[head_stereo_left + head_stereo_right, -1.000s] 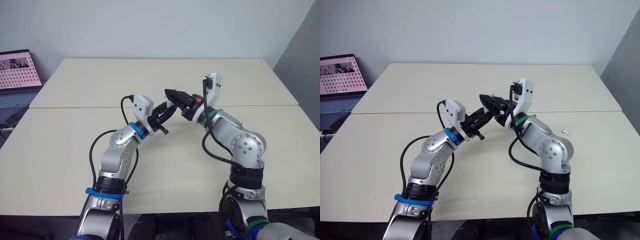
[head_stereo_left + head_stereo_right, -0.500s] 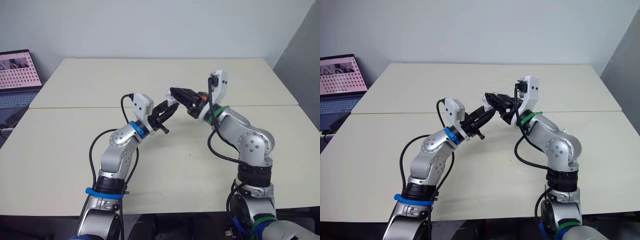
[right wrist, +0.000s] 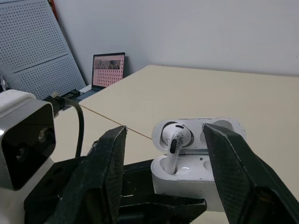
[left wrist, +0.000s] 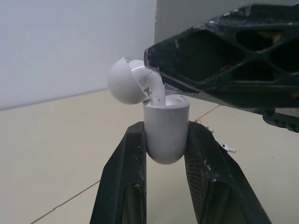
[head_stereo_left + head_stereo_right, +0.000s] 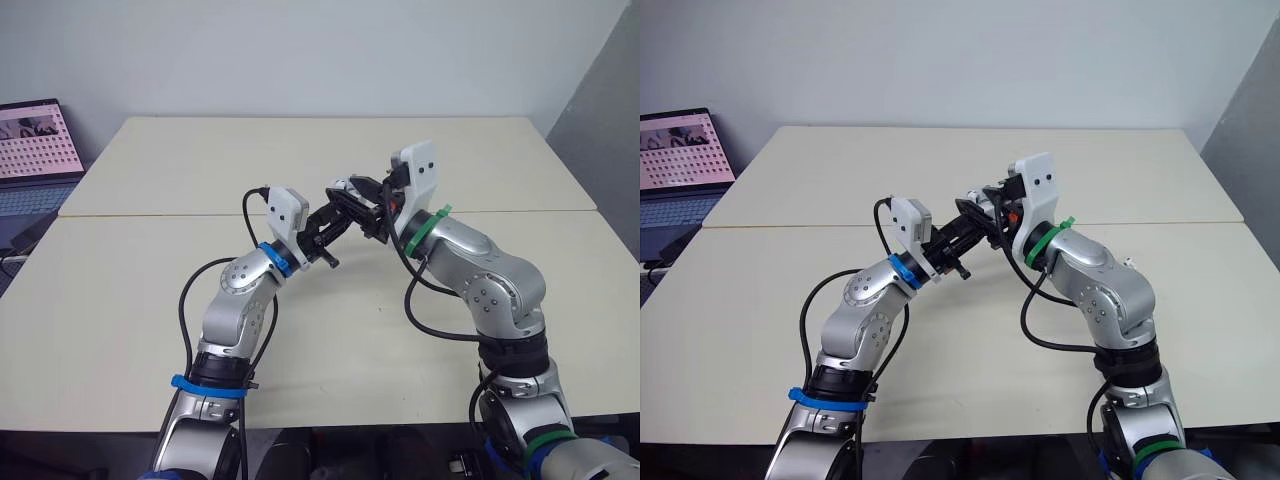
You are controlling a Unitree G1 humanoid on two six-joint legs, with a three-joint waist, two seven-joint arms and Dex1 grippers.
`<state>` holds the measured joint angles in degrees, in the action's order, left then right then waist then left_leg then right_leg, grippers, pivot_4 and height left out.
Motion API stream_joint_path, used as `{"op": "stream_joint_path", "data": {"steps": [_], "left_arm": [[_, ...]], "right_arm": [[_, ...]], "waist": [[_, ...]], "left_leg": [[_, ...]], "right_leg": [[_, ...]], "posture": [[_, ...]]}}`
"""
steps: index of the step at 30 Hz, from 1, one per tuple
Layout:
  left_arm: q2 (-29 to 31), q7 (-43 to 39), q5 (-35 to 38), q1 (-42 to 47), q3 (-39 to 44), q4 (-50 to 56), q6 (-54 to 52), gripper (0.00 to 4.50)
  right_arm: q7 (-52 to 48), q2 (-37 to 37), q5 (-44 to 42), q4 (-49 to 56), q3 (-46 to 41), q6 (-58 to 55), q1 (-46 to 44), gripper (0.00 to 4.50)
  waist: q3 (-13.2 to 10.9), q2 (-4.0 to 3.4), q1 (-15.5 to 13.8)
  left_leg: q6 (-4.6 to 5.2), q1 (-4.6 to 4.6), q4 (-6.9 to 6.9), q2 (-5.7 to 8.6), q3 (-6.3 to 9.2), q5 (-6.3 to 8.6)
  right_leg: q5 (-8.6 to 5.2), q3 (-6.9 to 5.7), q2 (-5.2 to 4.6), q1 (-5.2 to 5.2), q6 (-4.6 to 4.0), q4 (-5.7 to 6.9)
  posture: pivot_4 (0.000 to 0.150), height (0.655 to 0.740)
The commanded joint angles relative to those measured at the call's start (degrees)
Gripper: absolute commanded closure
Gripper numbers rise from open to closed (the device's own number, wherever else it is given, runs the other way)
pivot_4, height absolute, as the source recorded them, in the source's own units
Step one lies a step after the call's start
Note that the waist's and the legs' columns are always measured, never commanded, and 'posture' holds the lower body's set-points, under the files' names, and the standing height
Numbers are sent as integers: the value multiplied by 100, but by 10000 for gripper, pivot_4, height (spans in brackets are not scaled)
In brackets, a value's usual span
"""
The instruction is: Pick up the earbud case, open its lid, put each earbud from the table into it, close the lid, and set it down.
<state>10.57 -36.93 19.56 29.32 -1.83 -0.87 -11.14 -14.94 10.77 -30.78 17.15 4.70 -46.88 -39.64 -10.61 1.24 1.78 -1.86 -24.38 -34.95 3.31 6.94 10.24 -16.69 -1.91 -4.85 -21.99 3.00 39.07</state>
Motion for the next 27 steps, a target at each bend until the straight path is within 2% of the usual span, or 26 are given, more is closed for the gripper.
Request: {"op": "stream_joint_path", "data": {"steps": [1,5,17,27], "left_arm": [[16,-7,-7,106,14,179,162,37550],[16,-1,-24,92,8,190,174,37550],[21,13,-73,81,3,190,200,37550],[12,19,-59,71,10,179,186,37550]], "right_arm": [[-106,2,130,172,72,173,-25,21817],[-144,-5,251,149,106,206,-16,34424],[-305,-20,512,110,144,264,12,34424],[-224,-227,361,89,-235,314,-62,34424]], "waist": [[0,0,0],[0,0,0],[0,0,-1],[0,0,-1]], "left_leg": [[0,0,0,0,1,0],[0,0,0,0,1,0],[0,0,0,0,1,0],[0,0,0,0,2,0]], "right_leg": [[0,-1,0,0,0,0],[0,0,0,0,0,0],[0,-1,0,0,0,0],[0,-1,0,0,0,0]], "posture": [[1500,7400],[1500,7400],[1500,7400],[1500,7400]]}}
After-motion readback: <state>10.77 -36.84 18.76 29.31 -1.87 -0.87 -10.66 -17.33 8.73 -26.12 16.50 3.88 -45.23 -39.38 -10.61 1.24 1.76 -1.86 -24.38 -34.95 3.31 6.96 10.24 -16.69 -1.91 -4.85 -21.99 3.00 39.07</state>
